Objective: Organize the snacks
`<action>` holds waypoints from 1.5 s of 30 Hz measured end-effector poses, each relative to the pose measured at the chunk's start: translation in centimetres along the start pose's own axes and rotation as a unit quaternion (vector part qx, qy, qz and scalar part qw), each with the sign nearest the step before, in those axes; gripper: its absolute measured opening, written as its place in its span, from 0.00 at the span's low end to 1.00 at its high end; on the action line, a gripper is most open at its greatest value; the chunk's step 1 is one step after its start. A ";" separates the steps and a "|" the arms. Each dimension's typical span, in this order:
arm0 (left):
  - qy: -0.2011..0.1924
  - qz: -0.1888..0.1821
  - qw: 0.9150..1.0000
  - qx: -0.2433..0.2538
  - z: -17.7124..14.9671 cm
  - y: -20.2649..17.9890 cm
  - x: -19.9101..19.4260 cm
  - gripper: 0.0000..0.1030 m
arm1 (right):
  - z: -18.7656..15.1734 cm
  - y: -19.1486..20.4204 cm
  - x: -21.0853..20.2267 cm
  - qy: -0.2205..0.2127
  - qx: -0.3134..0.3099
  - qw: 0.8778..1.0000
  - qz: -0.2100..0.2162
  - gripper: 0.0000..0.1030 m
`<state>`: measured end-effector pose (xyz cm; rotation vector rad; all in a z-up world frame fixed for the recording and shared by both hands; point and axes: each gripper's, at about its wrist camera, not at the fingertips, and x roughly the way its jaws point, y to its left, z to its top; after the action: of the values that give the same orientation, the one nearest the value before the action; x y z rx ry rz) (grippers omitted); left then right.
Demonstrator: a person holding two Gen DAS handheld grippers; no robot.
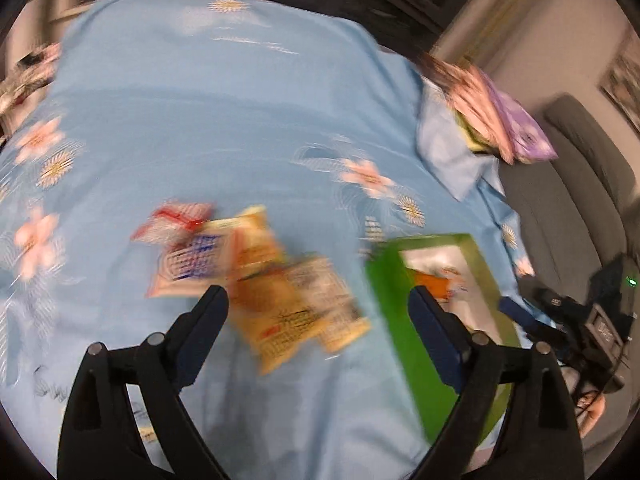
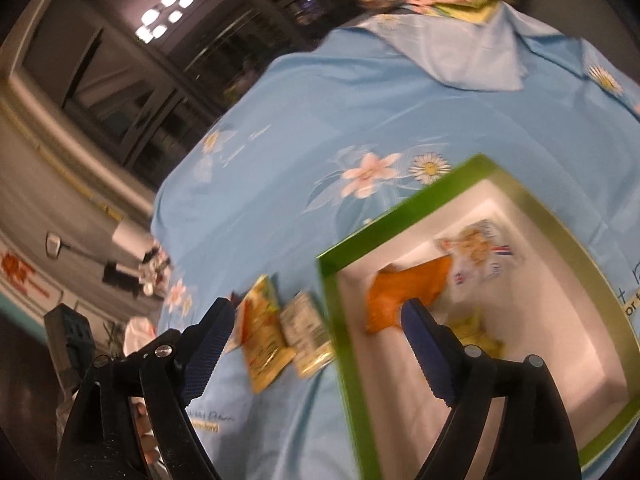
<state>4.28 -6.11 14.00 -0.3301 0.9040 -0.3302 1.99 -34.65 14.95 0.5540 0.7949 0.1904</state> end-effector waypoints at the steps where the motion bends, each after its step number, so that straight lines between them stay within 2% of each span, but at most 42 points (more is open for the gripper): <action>1: -0.004 0.011 1.000 -0.010 -0.3 1.0 -0.6 0.89 | -0.3 0.7 0.0 0.003 -0.010 1.000 -0.001 0.84; 5: -0.014 0.048 0.997 -0.056 -1.9 5.6 -3.0 0.89 | -1.4 4.5 1.2 0.029 -0.055 0.998 0.005 0.84; 13: -0.010 0.073 0.990 -0.117 -5.3 10.1 -4.9 0.89 | -3.5 9.6 6.5 0.100 -0.126 0.987 -0.015 0.84; 18: 0.001 0.084 0.987 -0.135 -6.8 11.7 -4.6 0.89 | -4.8 11.1 12.0 0.160 -0.164 0.972 -0.050 0.84; 20: 0.011 0.087 0.987 -0.137 -7.2 11.9 -4.0 0.89 | -5.6 11.7 14.1 0.182 -0.187 0.962 -0.076 0.84; 23: 0.020 0.089 0.987 -0.135 -8.0 12.1 -3.4 0.89 | -6.4 12.4 16.8 0.201 -0.219 0.949 -0.107 0.84; 27: 0.032 0.096 0.986 -0.134 -8.6 12.5 -2.9 0.89 | -6.8 12.3 19.2 0.220 -0.234 0.939 -0.125 0.84; 31: 0.033 0.098 0.986 -0.134 -8.8 12.8 -2.8 0.89 | -7.5 11.8 20.3 0.223 -0.246 0.931 -0.154 0.78; 32: 0.033 0.099 0.985 -0.134 -8.9 12.8 -2.8 0.89 | -7.8 12.2 20.0 0.213 -0.263 0.928 -0.157 0.68; 34: 0.034 0.101 0.985 -0.137 -9.0 13.0 -2.8 0.89 | -8.4 12.2 20.0 0.219 -0.271 0.924 -0.160 0.60; 39: 0.035 0.103 0.984 -0.139 -9.2 13.1 -2.9 0.89 | -8.5 11.3 18.4 0.222 -0.242 0.935 -0.132 0.58; 42: 0.035 0.107 0.984 -0.139 -9.1 13.2 -2.9 0.89 | -9.3 10.9 16.5 0.228 -0.214 0.945 -0.094 0.58; 45: 0.034 0.107 0.984 -0.142 -9.2 13.1 -2.9 0.89 | -10.9 10.5 14.9 0.244 -0.194 0.948 -0.063 0.58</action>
<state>-2.97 5.61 5.37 -0.4808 1.0457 -0.0122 4.92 -16.01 5.14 0.0753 1.2356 0.3660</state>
